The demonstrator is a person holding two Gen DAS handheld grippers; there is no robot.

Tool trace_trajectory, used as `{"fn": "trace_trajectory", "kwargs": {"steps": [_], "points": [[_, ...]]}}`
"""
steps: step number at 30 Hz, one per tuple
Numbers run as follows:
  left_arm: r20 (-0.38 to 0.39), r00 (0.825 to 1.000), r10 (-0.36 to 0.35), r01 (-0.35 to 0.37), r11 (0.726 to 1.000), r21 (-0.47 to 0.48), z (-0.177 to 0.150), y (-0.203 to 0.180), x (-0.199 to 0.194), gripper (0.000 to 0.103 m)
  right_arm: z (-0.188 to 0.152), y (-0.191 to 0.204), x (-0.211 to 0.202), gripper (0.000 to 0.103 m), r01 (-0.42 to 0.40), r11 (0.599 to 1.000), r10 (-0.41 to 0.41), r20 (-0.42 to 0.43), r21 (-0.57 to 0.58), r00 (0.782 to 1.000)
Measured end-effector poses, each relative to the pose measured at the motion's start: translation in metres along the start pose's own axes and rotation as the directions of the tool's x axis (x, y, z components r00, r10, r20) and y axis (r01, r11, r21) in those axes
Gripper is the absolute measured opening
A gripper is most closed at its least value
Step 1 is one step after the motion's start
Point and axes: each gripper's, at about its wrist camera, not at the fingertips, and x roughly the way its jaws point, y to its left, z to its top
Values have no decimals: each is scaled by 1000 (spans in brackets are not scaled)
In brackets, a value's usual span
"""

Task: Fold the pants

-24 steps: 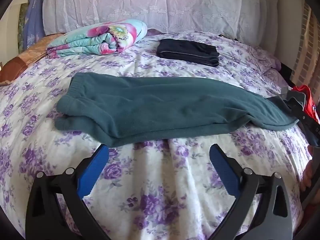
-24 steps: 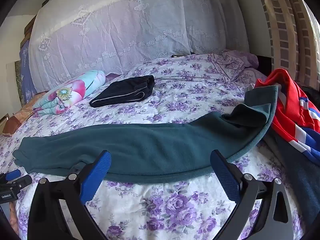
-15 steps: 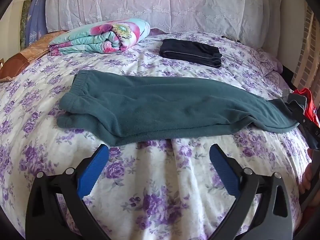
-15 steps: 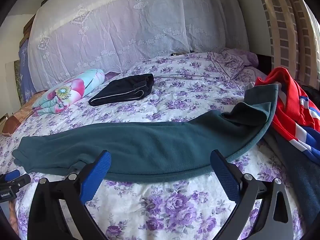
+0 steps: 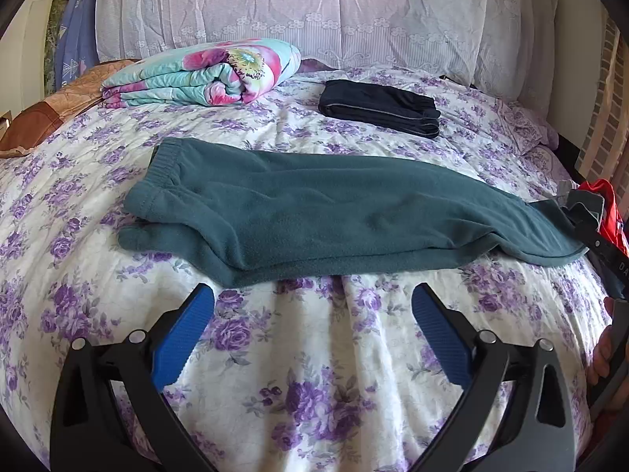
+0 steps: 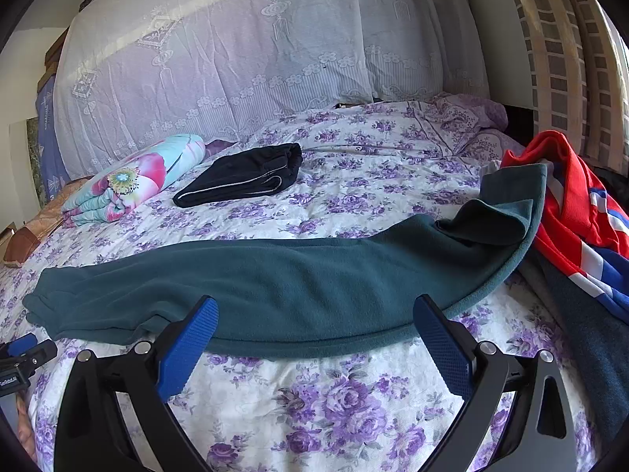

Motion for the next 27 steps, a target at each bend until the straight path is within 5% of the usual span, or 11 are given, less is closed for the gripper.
{"fn": "trace_trajectory", "kwargs": {"steps": [27], "points": [[3, 1000, -1, 1, 1000, -4, -1, 1, -1, 98, -2, 1, 3, 100, 1, 1000, -1, -2, 0, 1000]]}}
